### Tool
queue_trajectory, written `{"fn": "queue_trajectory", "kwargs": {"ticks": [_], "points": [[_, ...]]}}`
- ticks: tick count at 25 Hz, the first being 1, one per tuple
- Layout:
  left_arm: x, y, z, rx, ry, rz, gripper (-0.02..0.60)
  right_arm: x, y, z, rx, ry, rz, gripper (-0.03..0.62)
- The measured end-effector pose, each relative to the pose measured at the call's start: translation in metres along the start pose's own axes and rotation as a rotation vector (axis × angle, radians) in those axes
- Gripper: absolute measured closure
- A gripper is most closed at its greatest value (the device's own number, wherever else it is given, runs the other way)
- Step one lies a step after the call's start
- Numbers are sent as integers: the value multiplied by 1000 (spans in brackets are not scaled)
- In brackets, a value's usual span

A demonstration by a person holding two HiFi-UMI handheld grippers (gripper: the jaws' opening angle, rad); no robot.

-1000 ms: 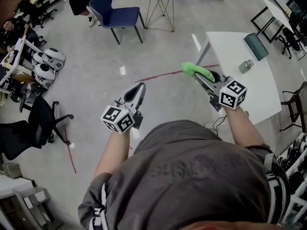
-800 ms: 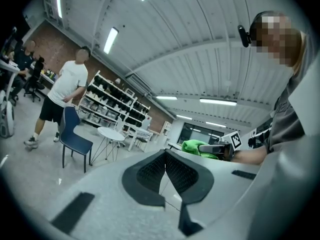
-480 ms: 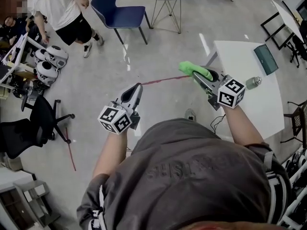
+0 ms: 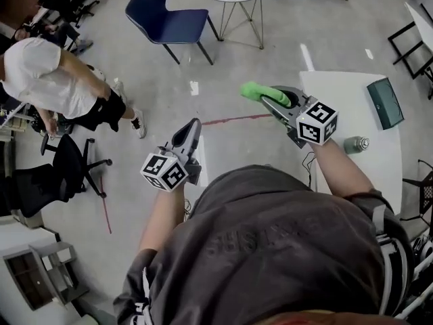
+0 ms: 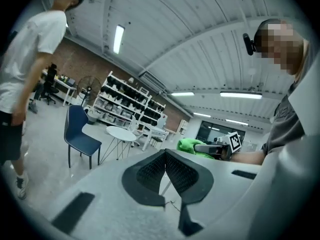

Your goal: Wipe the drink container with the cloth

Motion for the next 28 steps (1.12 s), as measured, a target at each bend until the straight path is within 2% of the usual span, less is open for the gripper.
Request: {"fn": "queue_trajectory", "kwargs": {"ticks": [5,8,12,17,22,28], "points": [[4,-40,-18,-93,-39,-79,577,-21,3,7,-78,-38,-4,514],[3,-66,-30,-187,-60,-131,577,-36,6,3,-157,-75,-5,514],[3,-110,-25,-351,-87,-208,577,-44,32,-10,-292,-104,-10,514],[-20,-171,23,-532,-105,-282,577,-62,113,-17,-482,-143,-21,514],[-64,-229,93,-708,-116,-380,577,-101,219,-36,-714,-215,-53,514],[-112,-271,167,-837,-143,-442,577,-144,309,-47,-885,-288,-119,514]]}}
Point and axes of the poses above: the fingertips, and each gripper's own axes: y backward along the fingers, z to its right, x out of its top, the point moved 10 cm from there along y, backward along the fingers, and after that the axes turned 7 degrees about y, right-handed, at the moved point
